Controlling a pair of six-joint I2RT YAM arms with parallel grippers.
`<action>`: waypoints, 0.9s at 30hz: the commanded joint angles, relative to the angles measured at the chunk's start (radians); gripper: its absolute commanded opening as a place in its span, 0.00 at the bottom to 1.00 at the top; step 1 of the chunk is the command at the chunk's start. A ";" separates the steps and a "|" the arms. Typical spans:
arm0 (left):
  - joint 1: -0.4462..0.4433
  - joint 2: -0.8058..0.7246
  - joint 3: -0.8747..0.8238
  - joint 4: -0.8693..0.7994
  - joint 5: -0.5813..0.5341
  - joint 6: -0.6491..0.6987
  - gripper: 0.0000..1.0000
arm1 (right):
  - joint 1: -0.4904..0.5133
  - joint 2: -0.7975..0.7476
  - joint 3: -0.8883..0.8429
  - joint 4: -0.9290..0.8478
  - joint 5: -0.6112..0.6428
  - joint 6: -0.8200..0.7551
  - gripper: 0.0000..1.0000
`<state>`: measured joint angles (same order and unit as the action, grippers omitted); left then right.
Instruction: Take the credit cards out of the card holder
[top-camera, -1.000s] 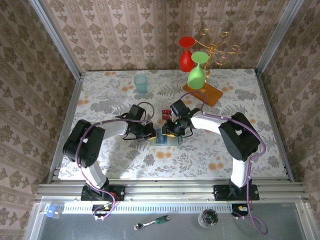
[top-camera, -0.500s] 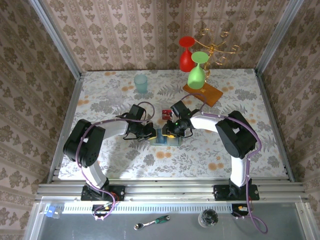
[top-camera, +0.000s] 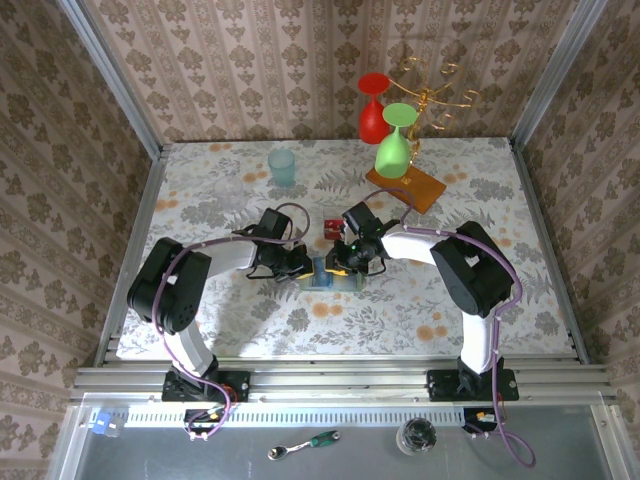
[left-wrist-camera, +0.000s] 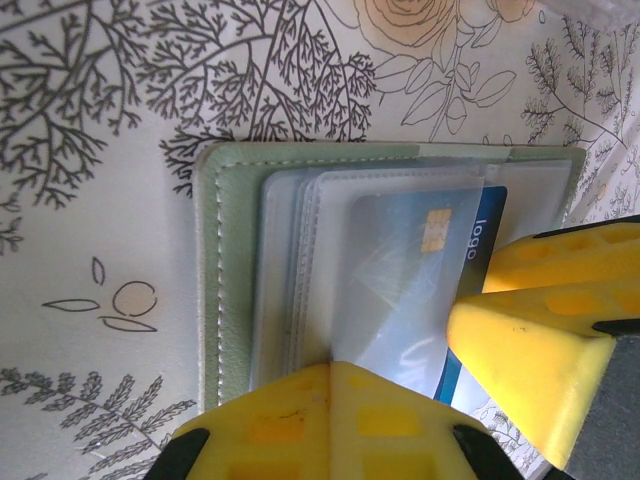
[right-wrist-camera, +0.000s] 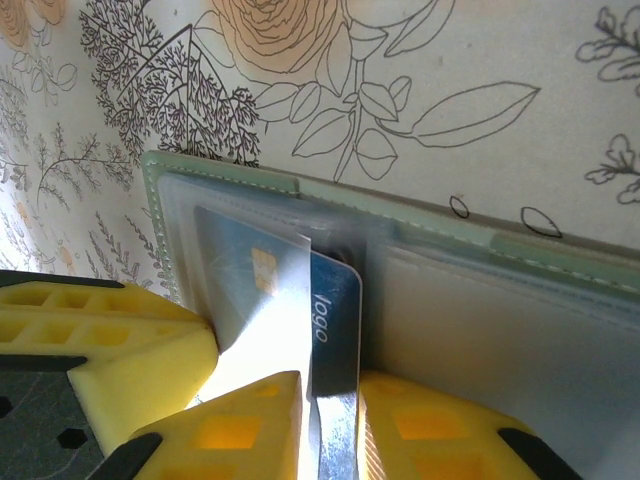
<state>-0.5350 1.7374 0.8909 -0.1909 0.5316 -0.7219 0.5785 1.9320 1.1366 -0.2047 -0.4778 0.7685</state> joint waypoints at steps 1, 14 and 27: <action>0.001 0.029 0.005 -0.059 -0.021 0.024 0.02 | 0.001 -0.022 -0.004 0.015 -0.018 0.018 0.21; 0.001 0.032 0.013 -0.063 -0.022 0.028 0.02 | -0.004 -0.040 -0.025 0.016 -0.002 0.022 0.19; 0.004 0.019 -0.007 -0.072 -0.032 0.026 0.02 | -0.037 -0.072 -0.078 0.035 0.015 0.017 0.13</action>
<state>-0.5350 1.7374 0.8936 -0.1974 0.5308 -0.7132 0.5522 1.8908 1.0801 -0.1658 -0.4789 0.7856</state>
